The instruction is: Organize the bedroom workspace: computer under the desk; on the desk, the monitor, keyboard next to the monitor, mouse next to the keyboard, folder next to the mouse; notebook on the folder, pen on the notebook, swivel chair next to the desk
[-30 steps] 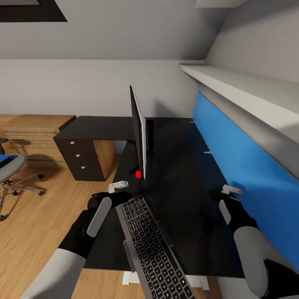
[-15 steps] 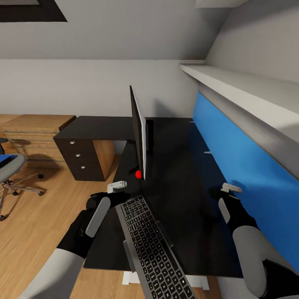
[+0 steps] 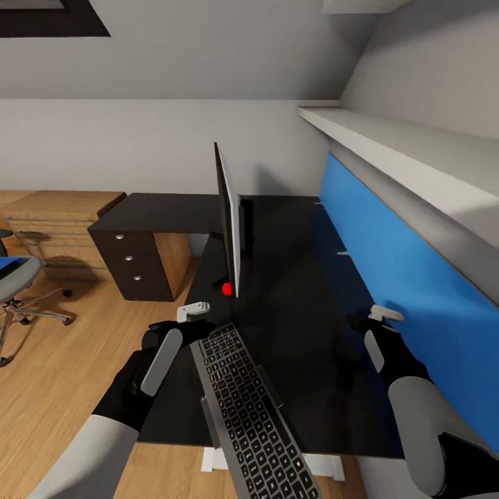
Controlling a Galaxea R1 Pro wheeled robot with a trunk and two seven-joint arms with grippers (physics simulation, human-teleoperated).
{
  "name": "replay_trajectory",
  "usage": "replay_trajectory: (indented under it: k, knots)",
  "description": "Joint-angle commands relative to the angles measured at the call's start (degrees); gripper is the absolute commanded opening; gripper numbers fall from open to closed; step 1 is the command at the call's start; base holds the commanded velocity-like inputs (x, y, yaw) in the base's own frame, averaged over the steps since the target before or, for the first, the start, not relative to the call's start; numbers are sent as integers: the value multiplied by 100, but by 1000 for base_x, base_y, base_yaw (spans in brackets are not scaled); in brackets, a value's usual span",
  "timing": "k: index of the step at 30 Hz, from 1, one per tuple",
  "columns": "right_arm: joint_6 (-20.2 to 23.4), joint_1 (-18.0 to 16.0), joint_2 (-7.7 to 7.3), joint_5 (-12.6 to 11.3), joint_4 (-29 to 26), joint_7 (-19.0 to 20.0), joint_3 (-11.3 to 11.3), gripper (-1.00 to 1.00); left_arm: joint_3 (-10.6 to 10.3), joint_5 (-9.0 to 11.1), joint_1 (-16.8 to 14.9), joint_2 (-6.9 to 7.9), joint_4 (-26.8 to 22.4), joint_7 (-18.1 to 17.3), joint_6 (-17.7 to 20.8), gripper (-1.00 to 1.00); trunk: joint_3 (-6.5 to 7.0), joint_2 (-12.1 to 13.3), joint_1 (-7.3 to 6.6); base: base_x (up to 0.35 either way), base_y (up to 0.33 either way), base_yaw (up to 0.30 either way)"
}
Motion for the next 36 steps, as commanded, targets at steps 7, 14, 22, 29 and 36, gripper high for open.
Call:
replay_trajectory:
  k: [7,14,22,29,36]
  knots:
    - [29,-3,0,17,-9,-7,-5,100,-5,68,-7,1,-6,54,6,100,-6,-4,0,12,-22,0]
    - [26,-3,0,17,-9,-7,-5,100,-5,70,-4,1,-6,56,9,100,-6,-4,0,82,-75,0]
    - [18,-3,0,17,-9,-7,-5,100,-5,70,-6,1,-3,58,10,100,-6,-4,0,11,-10,0]
    - [2,-3,-7,17,-10,-7,-5,100,-5,70,-5,1,-5,58,3,100,-6,-4,0,69,-31,0]
    - [-5,-3,-16,17,-14,-7,-7,100,-5,70,-2,1,-1,58,6,100,-6,-4,0,56,-22,0]
